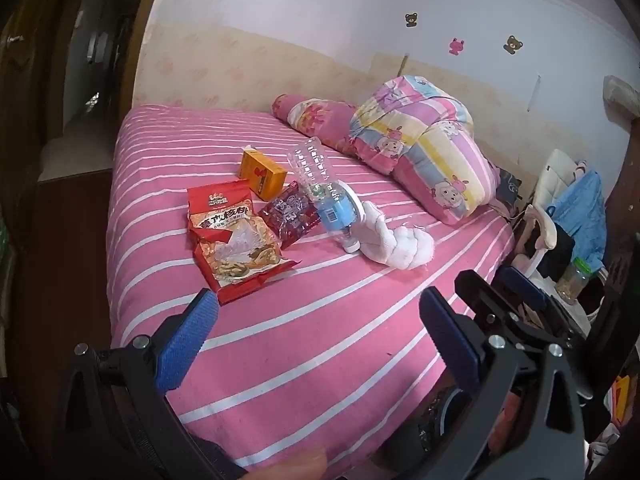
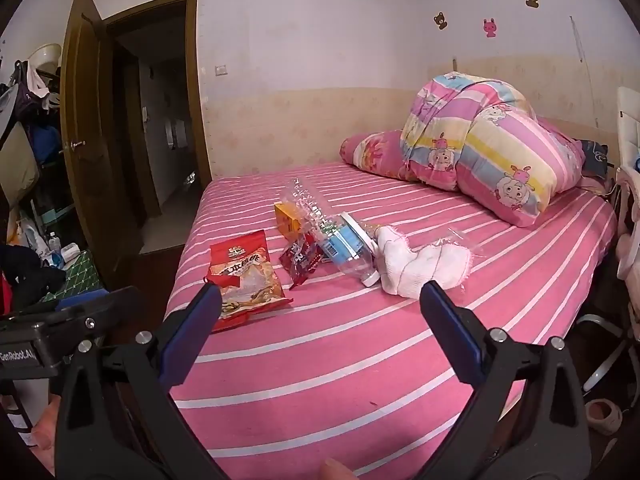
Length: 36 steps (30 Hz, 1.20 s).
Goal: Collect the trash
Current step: 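Move both tools toward the trash items on the bed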
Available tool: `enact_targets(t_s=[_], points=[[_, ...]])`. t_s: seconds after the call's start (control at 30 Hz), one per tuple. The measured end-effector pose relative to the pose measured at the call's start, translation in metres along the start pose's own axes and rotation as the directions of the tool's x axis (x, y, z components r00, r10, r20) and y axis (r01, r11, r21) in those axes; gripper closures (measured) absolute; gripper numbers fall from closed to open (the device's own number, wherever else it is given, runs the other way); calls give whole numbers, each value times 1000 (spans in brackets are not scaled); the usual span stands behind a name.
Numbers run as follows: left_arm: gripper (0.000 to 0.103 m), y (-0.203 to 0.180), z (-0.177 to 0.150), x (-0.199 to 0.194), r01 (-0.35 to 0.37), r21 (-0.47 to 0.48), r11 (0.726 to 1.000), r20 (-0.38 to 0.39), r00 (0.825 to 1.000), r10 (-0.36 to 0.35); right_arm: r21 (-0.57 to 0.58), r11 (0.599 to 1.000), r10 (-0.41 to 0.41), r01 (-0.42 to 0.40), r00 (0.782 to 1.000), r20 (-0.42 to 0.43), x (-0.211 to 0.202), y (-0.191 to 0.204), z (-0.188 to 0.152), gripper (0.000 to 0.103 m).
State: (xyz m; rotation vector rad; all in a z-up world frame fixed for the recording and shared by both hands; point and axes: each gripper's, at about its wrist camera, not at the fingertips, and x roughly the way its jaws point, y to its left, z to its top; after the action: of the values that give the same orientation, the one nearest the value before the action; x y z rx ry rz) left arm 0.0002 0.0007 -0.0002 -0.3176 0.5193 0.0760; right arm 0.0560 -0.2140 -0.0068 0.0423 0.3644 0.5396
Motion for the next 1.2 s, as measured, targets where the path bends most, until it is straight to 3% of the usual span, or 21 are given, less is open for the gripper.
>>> enact_targets(t_s=[0.53,1.2], points=[[5,4,2,0,5,-10,1000,-3,1000,-5,-4,1000,7,-7,1000,-3,2,14,-8,5],[5,7,2,-2,5,-12,1000,-4,1000,-5,22,1000,20,-20,1000,-19,5,1,0,5]])
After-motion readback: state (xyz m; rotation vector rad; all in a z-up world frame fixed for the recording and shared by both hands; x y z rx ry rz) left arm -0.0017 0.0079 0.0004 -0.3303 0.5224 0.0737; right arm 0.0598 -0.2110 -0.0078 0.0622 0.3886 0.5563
